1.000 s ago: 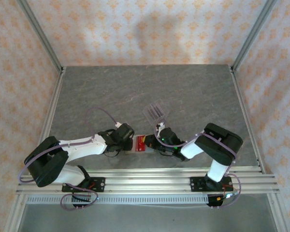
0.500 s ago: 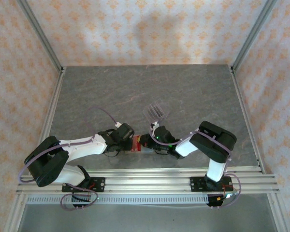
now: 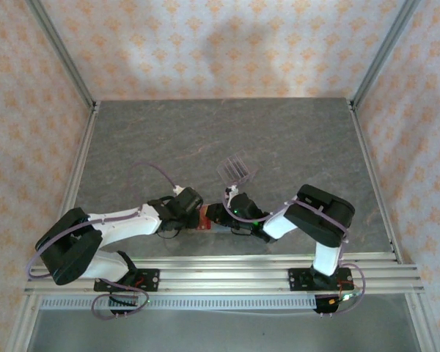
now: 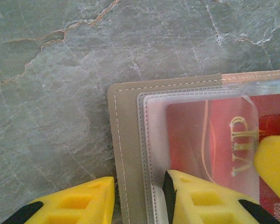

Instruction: Put the credit cards into the card holder

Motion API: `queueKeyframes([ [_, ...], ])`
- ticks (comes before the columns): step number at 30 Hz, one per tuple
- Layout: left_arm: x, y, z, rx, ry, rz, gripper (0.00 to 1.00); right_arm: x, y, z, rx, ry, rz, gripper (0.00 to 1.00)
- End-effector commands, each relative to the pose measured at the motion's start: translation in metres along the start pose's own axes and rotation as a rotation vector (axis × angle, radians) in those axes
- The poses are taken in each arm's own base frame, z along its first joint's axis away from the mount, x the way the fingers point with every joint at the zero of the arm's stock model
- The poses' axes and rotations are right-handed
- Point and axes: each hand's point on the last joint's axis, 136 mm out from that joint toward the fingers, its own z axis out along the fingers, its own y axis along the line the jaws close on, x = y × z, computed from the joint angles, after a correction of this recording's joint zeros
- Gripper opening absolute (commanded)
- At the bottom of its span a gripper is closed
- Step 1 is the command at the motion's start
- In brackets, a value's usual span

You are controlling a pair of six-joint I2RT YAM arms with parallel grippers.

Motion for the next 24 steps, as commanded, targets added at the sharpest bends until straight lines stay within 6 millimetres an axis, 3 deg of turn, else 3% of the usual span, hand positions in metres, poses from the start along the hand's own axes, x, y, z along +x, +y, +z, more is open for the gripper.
queueKeyframes([
  [1,0.012,0.014,-0.002,-0.039,0.034,-0.015,0.35,0.012,-0.014,-0.008,0.128,0.058,-0.033,0.27],
  [8,0.005,0.004,-0.021,0.026,0.013,-0.020,0.36,-0.009,0.004,-0.030,0.264,0.052,-0.096,0.41],
  [12,0.001,0.002,-0.028,0.048,0.002,-0.022,0.37,-0.017,0.009,-0.043,0.341,0.049,-0.135,0.43],
  [19,-0.003,0.008,-0.029,0.047,-0.009,-0.038,0.34,-0.016,0.016,-0.034,0.363,0.098,-0.142,0.03],
  [24,-0.003,0.008,-0.025,0.056,-0.001,-0.040,0.29,-0.005,0.005,-0.017,0.383,0.141,-0.125,0.00],
])
